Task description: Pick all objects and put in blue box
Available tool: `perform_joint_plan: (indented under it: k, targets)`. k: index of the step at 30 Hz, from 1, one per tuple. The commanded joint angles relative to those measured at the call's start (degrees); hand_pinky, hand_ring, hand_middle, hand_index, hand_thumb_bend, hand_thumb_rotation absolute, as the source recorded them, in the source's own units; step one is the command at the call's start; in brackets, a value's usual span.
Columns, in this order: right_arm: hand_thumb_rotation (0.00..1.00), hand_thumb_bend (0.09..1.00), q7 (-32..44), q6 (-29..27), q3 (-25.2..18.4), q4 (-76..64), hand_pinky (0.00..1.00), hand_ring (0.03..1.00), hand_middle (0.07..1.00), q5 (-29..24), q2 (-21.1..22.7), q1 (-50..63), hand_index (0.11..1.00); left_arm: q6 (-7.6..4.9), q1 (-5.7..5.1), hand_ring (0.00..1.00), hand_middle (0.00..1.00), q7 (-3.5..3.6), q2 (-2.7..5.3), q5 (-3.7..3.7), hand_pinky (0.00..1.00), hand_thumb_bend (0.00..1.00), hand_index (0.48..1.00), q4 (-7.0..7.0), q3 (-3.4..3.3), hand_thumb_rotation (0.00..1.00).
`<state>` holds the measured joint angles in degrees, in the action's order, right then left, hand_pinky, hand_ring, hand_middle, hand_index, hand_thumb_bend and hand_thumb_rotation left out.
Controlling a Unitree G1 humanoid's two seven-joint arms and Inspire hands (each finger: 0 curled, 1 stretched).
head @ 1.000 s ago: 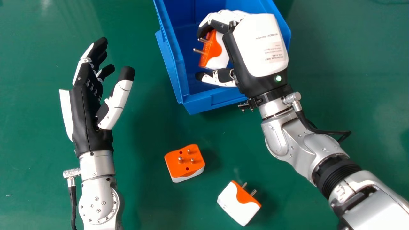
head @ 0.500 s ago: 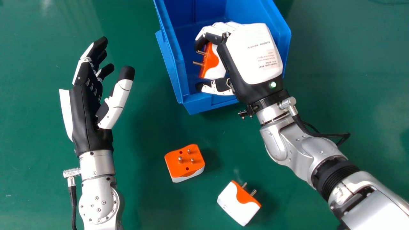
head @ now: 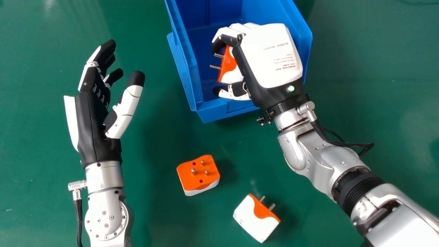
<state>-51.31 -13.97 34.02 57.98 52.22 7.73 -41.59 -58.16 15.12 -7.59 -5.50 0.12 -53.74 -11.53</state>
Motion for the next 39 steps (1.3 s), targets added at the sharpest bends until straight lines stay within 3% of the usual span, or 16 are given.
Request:
perform_joint_plan:
  k: [1,9,15,19,23,34,39]
  targets:
    - [0.01,0.595,-0.5,0.8,-0.2,-1.9,0.58,0.707,0.762,-0.5,-0.1,0.3,0.706,-1.17,0.41,0.88,0.88,-0.04,-0.11,0.45,0.81,0.77,0.801,0.16,0.17,0.54]
    - [0.02,0.716,-0.8,2.2,-0.3,-2.5,0.75,0.886,0.932,-0.9,-0.7,0.4,0.873,-1.2,0.46,0.88,0.87,0.43,-0.21,0.02,0.81,0.76,0.802,-0.01,0.06,0.53]
    - [0.04,0.751,-1.4,2.6,-0.6,-2.8,0.82,0.938,0.972,-1.1,-0.8,0.5,0.92,-1.17,0.54,0.88,0.87,0.03,-0.27,0.37,0.81,0.77,0.8,-0.1,0.03,0.53]
    - [0.04,0.755,-2.3,2.2,-0.9,-4.1,0.83,0.949,0.976,-1.3,-0.6,1.1,0.927,-1.29,0.49,0.88,0.87,0.2,-0.2,0.16,0.81,0.77,0.801,-0.06,0.04,0.53]
    - [0.05,0.756,-2.7,1.4,-2.2,-7.7,0.84,0.956,0.977,-2.2,0.0,2.9,0.93,-1.27,0.3,0.88,0.87,-0.18,-0.24,0.5,0.8,0.77,0.802,0.01,0.03,0.53]
    - [0.07,0.762,-0.2,2.7,-8.8,-25.6,0.85,0.957,0.972,-7.0,0.4,14.1,0.918,-1.32,0.03,0.88,0.87,0.71,-0.22,-0.12,0.8,0.77,0.802,-0.01,0.03,0.53]
    - [0.09,0.753,2.1,4.8,-11.0,-35.0,0.85,0.953,0.965,-8.0,0.0,20.4,0.913,-1.39,0.05,0.88,0.87,0.69,-0.33,-0.08,0.8,0.77,0.802,-0.01,-0.09,0.53]
